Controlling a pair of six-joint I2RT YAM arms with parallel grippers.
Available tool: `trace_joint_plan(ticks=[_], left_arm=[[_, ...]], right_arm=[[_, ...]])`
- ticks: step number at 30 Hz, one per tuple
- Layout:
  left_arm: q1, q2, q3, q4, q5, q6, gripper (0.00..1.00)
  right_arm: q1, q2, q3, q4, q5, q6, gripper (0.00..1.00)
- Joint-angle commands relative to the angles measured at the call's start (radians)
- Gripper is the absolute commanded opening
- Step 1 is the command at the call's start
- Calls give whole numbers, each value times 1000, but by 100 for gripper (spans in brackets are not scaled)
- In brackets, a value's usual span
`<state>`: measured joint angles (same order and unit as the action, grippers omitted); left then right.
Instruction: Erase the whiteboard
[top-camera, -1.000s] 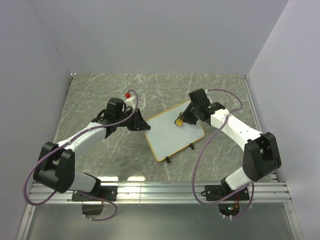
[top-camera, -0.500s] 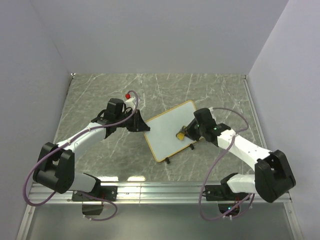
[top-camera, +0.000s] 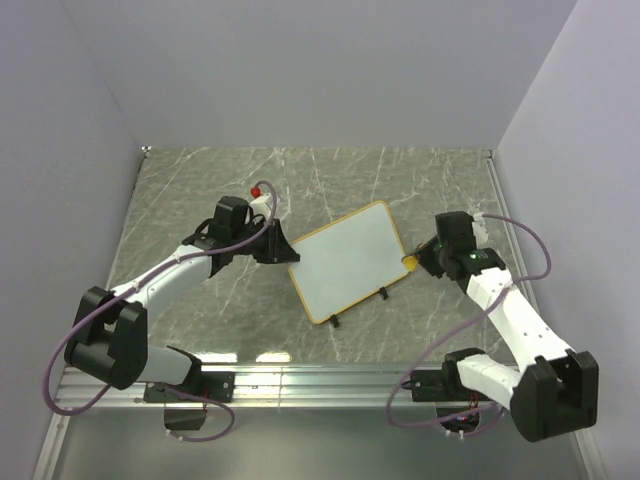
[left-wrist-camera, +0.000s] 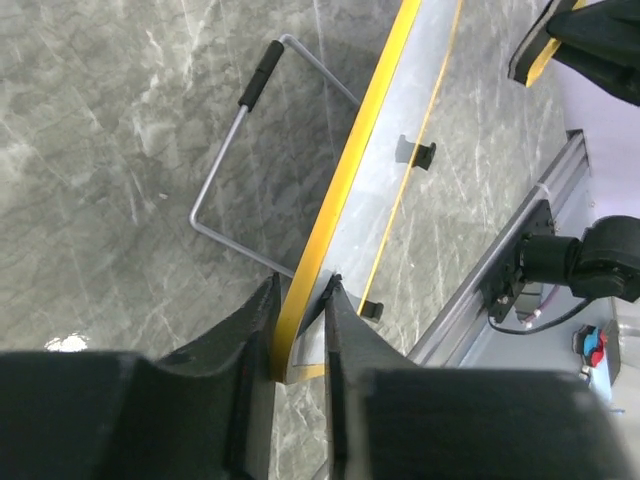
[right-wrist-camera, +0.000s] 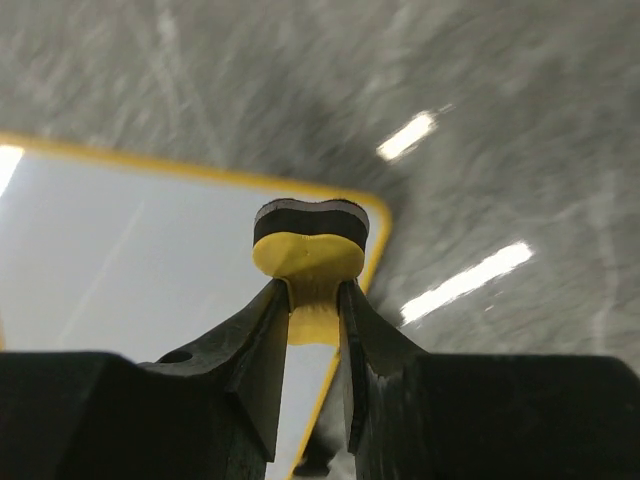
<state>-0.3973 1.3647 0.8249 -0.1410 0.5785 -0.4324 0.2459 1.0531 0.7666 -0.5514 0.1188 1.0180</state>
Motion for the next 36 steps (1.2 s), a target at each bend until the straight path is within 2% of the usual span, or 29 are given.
trace_joint_plan(ticks=[1, 6, 9, 12, 14, 17, 18, 21, 24, 27, 31, 32, 35, 36], left_arm=[[17, 11, 32, -124, -292, 73, 24], [17, 8, 130, -175, -341, 76, 45], [17, 8, 181, -193, -359, 83, 54], [18, 8, 215, -212, -374, 86, 67], [20, 10, 232, -219, -378, 86, 72], [20, 10, 255, -233, -385, 83, 79], [20, 7, 260, -238, -388, 83, 81], [20, -6, 292, -264, -405, 75, 85], [21, -29, 324, -295, -439, 61, 92], [25, -47, 364, -333, -491, 37, 99], [26, -65, 404, -370, -575, -9, 99], [26, -78, 408, -373, -575, -34, 99], [25, -102, 402, -370, -609, -86, 99], [23, -108, 399, -370, -609, -98, 99]], right_arm=[[-97, 60, -10, -54, 36, -44, 0], [-210, 177, -52, -48, 81, -38, 0], [-237, 251, -58, -48, 82, -30, 0], [-237, 320, -40, -48, 84, -45, 0], [-238, 364, -32, -41, 71, -70, 0], [-238, 386, -32, -42, 52, -88, 37], [-238, 380, -35, -45, 45, -96, 61], [-238, 294, -24, -62, 36, -124, 81], [-237, 195, 29, -102, 38, -173, 86], [-217, 144, 133, -153, 22, -239, 86], [-149, 79, 230, -118, -114, -286, 86], [-113, 65, 243, -67, -216, -297, 85], [-33, -8, 276, 29, -321, -303, 86], [33, -25, 289, 50, -336, -311, 87]])
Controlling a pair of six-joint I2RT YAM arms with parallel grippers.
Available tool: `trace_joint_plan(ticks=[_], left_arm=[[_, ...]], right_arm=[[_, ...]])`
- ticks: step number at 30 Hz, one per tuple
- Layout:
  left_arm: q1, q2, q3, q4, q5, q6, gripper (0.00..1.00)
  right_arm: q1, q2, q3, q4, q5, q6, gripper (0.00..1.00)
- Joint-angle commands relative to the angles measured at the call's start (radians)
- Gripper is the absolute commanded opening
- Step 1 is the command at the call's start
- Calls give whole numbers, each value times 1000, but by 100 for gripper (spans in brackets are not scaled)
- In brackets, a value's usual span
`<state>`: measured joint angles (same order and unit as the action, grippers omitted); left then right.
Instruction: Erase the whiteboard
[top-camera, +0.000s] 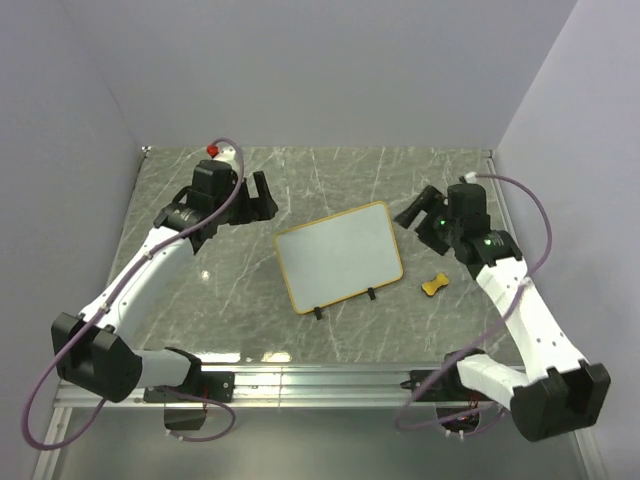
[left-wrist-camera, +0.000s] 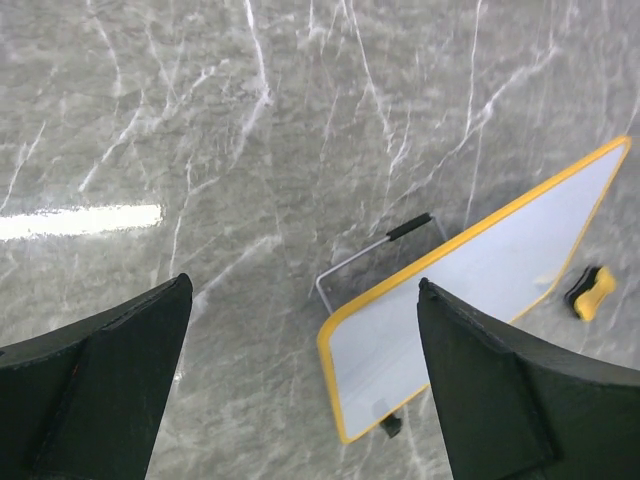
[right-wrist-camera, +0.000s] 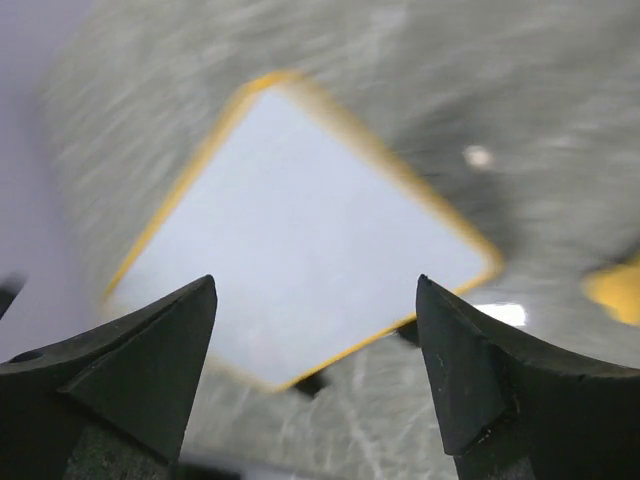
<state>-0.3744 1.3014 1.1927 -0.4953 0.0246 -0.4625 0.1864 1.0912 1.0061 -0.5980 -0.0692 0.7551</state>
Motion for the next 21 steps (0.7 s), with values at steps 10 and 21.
trace_joint_plan(ticks=[10, 21], left_arm=[[-138, -74, 45, -114, -156, -122, 99], [-228, -128, 38, -201, -256, -171, 99]], right_arm=[[242, -373, -161, 141, -124, -4, 100], [242, -574, -291, 55, -112, -33, 100]])
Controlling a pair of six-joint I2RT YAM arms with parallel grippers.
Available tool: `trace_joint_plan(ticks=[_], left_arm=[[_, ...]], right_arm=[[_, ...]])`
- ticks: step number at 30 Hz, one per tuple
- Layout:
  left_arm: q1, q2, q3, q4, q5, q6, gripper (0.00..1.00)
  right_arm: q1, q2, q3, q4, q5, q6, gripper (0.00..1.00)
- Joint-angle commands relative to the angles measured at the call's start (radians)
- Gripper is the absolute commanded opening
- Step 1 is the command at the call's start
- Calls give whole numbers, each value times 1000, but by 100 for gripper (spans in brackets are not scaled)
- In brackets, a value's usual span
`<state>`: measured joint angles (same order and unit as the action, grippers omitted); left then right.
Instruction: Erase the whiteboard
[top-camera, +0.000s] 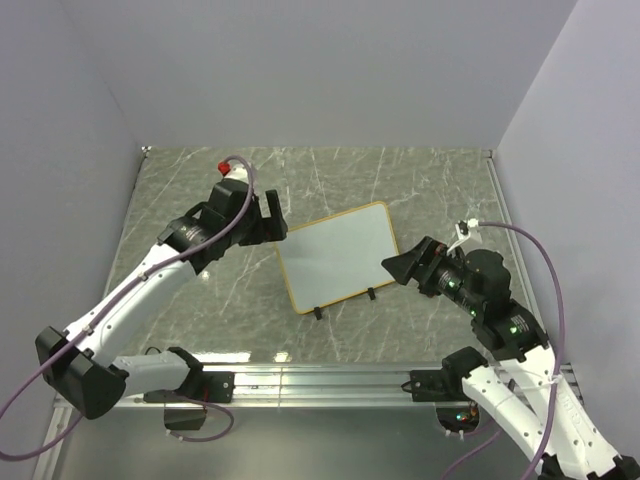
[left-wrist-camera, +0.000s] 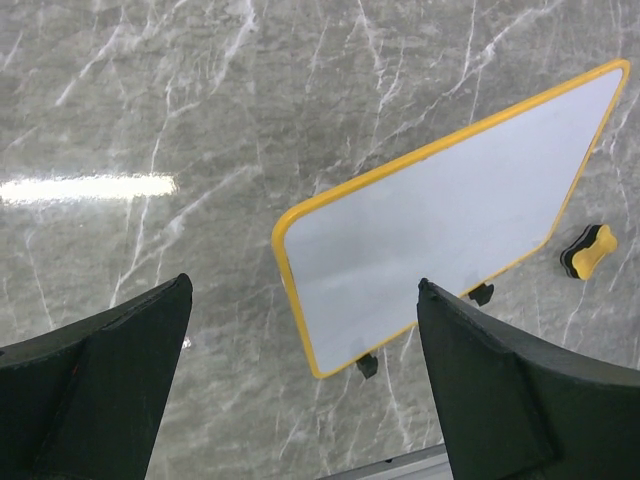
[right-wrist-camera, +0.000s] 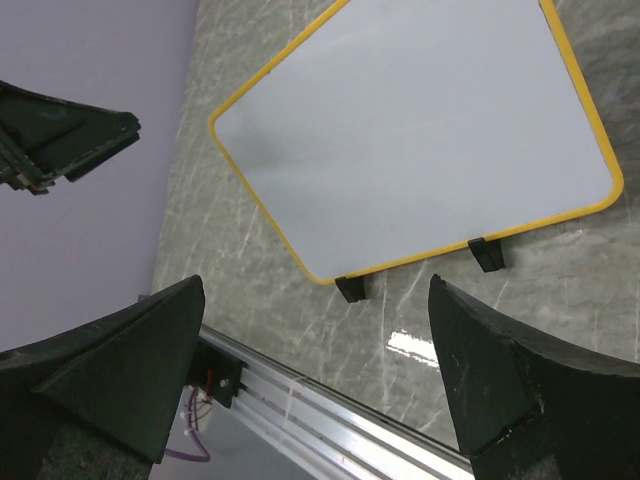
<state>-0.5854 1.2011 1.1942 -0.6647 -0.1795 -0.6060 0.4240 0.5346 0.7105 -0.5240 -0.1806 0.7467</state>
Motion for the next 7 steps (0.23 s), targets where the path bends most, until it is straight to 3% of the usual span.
trace_joint_plan(ticks=[1, 7], left_arm=[[-22, -31, 38, -38, -60, -31, 100], [-59, -54, 27, -94, -164, -66, 99]], right_arm=[[4, -25, 1, -22, -2, -32, 100], [2, -73, -23, -42, -22, -44, 100]])
